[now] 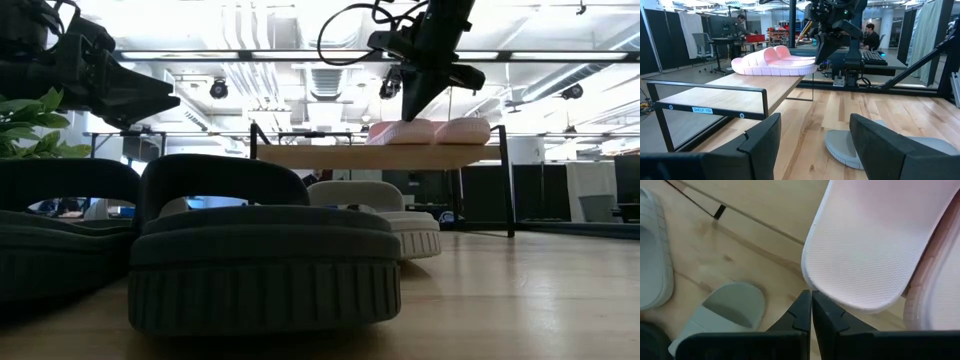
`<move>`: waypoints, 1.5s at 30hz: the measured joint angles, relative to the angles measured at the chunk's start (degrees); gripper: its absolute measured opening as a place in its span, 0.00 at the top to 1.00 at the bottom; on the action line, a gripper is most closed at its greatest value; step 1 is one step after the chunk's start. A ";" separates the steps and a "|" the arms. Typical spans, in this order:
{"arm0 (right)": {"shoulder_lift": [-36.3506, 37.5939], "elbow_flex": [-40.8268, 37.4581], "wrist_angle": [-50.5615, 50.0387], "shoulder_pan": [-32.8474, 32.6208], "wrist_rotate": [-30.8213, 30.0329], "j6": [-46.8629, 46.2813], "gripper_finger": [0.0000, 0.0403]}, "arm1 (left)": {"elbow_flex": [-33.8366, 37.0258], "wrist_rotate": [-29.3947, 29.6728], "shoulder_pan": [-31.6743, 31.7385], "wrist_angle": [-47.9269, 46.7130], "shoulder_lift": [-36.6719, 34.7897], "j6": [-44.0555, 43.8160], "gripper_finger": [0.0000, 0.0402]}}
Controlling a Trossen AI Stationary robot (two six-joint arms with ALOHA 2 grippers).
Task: Pick and place slides into the shelf
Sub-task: Adjust the pink slides on the shelf, then put the right black slide on the shelf
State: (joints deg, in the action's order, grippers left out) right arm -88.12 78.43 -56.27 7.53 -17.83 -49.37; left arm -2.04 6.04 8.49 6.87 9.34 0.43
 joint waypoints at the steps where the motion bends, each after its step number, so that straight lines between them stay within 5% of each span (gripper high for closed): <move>1: 0.16 0.00 0.00 0.01 0.79 -0.12 0.98 | 0.00 0.00 0.00 0.00 0.00 0.00 0.44; 4: 0.70 0.00 0.53 -0.25 7.80 0.72 0.98 | 0.00 0.00 0.00 -0.01 0.00 -0.01 0.44; 8: 0.77 0.00 3.37 -2.23 24.39 5.28 0.98 | 0.00 0.00 0.00 -0.02 0.00 -0.02 0.44; 12: 0.33 0.00 8.32 -5.81 31.24 9.96 0.98 | 0.00 0.00 0.00 -0.02 0.00 -0.02 0.44; 19: 0.31 -0.02 20.71 -11.70 29.61 13.11 0.98 | 0.00 0.00 0.00 -0.02 0.00 -0.01 0.44; 31: 0.13 -0.02 31.40 -12.31 29.36 9.36 0.98 | 0.00 0.00 0.00 0.03 0.00 0.37 0.44; 36: -0.21 -0.02 31.26 -13.54 28.86 9.36 0.98 | 0.01 -0.35 -0.02 3.86 0.00 9.46 0.44; 45: -0.19 -0.09 31.18 -13.85 27.63 9.55 0.98 | 0.02 -1.66 -0.04 20.71 -0.07 -21.68 0.44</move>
State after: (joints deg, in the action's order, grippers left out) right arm -88.31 78.35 -25.09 -6.32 9.80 -39.81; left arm -2.02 4.38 8.45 27.58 9.28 -21.25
